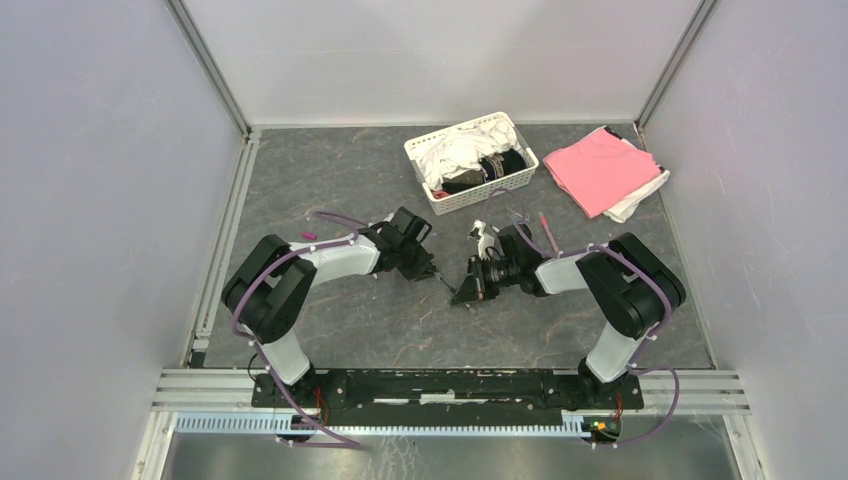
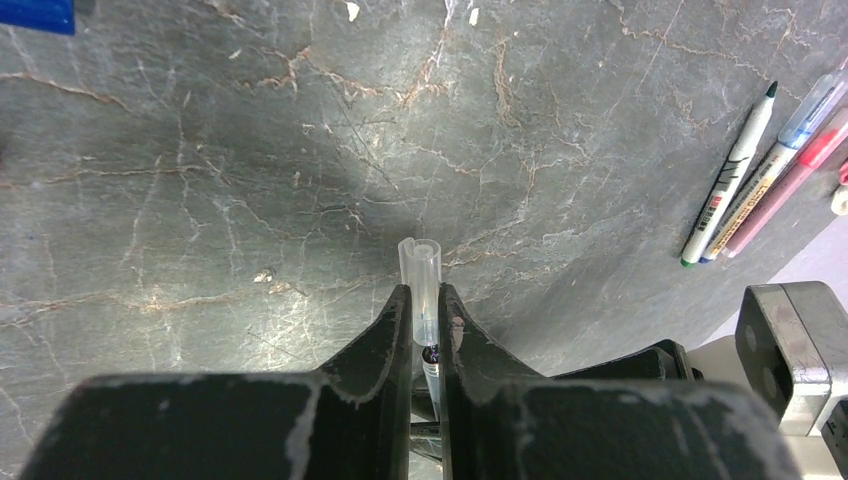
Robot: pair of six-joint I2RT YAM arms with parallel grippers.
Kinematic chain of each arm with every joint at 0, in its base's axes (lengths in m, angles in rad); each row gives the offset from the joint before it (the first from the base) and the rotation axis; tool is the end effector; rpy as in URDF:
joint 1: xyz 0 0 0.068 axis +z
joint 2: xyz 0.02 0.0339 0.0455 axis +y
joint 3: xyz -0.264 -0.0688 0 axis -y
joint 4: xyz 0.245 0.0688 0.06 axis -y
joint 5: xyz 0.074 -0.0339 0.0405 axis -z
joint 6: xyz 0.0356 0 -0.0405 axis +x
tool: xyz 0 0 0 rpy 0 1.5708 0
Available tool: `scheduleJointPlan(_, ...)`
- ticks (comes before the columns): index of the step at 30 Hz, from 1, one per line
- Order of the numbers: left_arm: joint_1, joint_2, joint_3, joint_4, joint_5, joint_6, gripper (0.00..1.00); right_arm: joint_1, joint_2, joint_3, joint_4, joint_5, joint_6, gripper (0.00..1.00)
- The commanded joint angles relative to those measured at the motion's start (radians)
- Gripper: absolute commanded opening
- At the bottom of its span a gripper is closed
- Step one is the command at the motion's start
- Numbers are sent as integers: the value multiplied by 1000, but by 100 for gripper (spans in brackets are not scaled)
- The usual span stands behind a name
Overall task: Insert the pens into the pen caps
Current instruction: Insert the pen cap onto the pen.
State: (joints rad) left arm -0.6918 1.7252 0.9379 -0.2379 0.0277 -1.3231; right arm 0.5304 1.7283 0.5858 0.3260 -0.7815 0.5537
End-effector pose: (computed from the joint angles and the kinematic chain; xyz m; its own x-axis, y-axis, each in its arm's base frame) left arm 0.2557 -0.2131 0.1495 -0.7903 -0.6037 -0.1043 -0.4791 0.7152 -0.5089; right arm 0.2338 0.1662 0.1039 -0.9423 -0.1199 -0.3125 -0.3288 0.5072 0.7967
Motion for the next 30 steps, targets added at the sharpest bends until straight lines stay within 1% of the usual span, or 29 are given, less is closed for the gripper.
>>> scheduleJointPlan(1, -3, -17, -3, -2, -9, -62, 2, 7, 1, 22, -17, 36, 10, 0)
scheduleJointPlan(9, -3, -41, -16, 6, -8, -77, 2, 7, -30, 17, -41, 58, -1, 0)
scheduleJointPlan(18, -3, -75, -54, 24, -10, -94, 2, 7, -29, 20, -55, 65, -6, 0)
scheduleJointPlan(30, -3, -66, -47, 44, 19, -91, 2, 12, -9, 42, -48, 50, -8, 0)
